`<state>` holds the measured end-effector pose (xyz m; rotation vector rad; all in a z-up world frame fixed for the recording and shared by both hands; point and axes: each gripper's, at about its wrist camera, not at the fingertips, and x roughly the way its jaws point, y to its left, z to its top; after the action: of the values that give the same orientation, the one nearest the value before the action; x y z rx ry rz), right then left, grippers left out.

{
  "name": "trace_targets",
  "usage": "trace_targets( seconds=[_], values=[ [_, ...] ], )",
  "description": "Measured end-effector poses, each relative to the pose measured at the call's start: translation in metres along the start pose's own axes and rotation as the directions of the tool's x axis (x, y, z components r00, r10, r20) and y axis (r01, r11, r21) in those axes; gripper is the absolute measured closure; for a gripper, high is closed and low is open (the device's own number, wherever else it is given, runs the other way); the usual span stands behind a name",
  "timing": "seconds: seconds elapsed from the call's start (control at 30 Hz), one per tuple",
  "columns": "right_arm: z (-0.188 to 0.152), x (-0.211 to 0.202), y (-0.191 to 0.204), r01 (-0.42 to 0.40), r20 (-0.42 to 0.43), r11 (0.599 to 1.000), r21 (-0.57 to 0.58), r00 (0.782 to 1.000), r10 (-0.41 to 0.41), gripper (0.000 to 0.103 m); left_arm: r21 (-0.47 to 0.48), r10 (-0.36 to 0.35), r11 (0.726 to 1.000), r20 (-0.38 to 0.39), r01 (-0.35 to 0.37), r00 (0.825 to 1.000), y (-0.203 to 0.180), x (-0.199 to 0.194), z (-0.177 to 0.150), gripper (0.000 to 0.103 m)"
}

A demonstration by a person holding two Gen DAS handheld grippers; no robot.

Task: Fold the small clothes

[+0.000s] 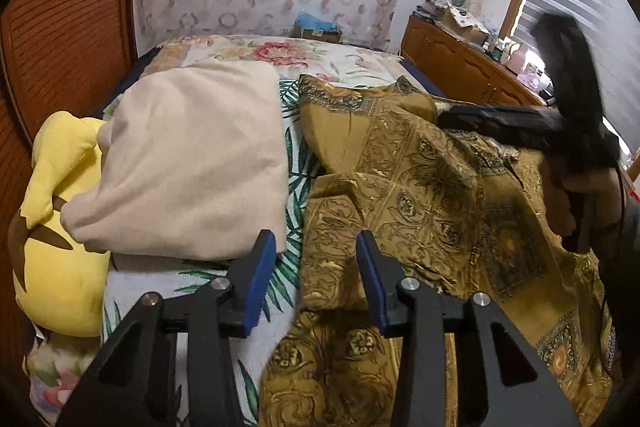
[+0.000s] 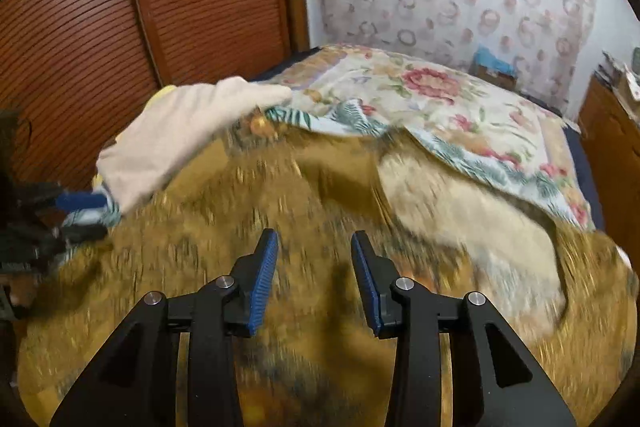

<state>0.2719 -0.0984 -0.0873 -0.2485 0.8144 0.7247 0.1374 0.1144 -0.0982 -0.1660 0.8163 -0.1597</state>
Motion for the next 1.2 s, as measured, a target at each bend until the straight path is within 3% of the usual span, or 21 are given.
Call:
trace_targets(
  seconds=[0.23,0.6,0.63,0.67,0.73,0.83,0.93,1.07,1.2],
  values=[
    [0.041,0.057,0.009,-0.074,-0.048,0.996,0.052,0.996,0.077,0.063,0.021,-0.006,1.0,-0.017,0.007,1.0,-0.004,0.004,-0.006,0.076],
    [0.058,0.099,0.024,-0.146,-0.18,0.985,0.091,0.97,0.16,0.062,-0.003,-0.038,0.999,-0.04,0.038,0.998,0.004,0.006,-0.013,0.077],
    [0.058,0.099,0.027,-0.161,-0.19,0.984,0.077,0.966,0.173,0.064,-0.004,-0.041,0.999,-0.041,0.041,0.998,0.006,0.006,-0.013,0.077],
    [0.058,0.097,0.03,-0.177,-0.19,0.982,0.06,0.964,0.186,0.077,-0.003,-0.043,0.999,-0.041,0.042,0.998,0.006,0.006,-0.014,0.077],
    [0.057,0.093,0.034,-0.197,-0.175,0.979,0.044,0.964,0.202,0.093,0.002,-0.043,0.999,-0.043,0.043,0.998,0.006,0.006,-0.015,0.077],
    [0.057,0.08,0.037,-0.195,-0.115,0.981,0.019,0.974,0.196,0.101,0.006,-0.036,0.999,-0.043,0.037,0.998,0.006,0.006,-0.014,0.077],
    [0.061,0.065,0.038,-0.174,-0.033,0.985,0.005,0.984,0.174,0.103,0.004,-0.036,0.999,-0.043,0.036,0.998,0.004,0.006,-0.014,0.077],
    [0.067,0.041,0.027,-0.056,0.087,0.997,0.055,0.995,0.052,0.103,0.008,-0.043,0.999,-0.04,0.043,0.998,0.001,0.005,-0.016,0.078],
    [0.067,0.047,0.017,-0.018,0.033,0.996,0.083,0.999,0.015,0.103,0.021,-0.054,0.998,-0.038,0.055,0.998,-0.001,0.002,-0.017,0.095]
  ],
)
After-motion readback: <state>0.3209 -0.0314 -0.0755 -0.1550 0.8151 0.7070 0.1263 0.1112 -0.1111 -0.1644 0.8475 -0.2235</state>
